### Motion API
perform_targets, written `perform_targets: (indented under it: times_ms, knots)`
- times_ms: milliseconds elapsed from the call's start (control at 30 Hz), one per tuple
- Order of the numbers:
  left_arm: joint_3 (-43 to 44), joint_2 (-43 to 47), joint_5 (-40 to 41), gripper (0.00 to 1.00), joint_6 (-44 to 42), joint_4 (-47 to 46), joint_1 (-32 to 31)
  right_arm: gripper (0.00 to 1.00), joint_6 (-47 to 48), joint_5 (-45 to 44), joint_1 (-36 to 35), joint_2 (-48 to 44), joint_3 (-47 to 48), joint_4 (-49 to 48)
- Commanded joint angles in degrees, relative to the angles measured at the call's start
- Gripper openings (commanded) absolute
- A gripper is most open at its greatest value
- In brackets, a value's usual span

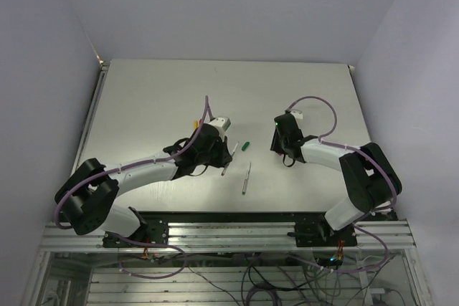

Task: Insert the pens into the pen caps

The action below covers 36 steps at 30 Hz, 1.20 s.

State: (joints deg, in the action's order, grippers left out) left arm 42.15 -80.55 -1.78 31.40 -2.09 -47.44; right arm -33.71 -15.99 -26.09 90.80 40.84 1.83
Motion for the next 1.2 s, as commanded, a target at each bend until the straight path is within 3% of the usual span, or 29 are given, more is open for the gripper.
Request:
perform_targets:
  times_ms: [0, 233, 433, 733, 900, 1167]
  knots:
    - [-0.6, 1.5, -1.8, 0.07, 0.7, -2.4, 0.6, 0.33, -2.1, 1.0, -1.3, 4.4, -1.6, 9.5]
    - [-0.8, 1.9, -1.7, 0.07, 0.8, -2.2, 1.3, 0.26, -3.3, 0.6, -1.9, 6.0, -1.2, 12.5]
    - [-0.6, 1.4, -2.2, 0.07, 0.4, -2.1, 1.5, 0.41, -4.9, 1.4, -4.1, 3.8, -3.5, 13.0]
    - [-0.7, 1.1, -2.5, 0.07, 0.2, -2.2, 1.8, 0.41, -5.8, 1.2, -4.8, 2.1, -5.0, 15.0]
    - [-1.0, 1.5, -2.5, 0.07, 0.3, -2.1, 1.8, 0.31, -6.0, 0.8, -5.3, 3.5, -4.3, 16.3]
    - [-1.5, 1.8, -2.3, 0.07, 0.2, -2.0, 2.1, 0.00, -6.5, 0.0, -7.5, 5.8, -3.7, 18.1]
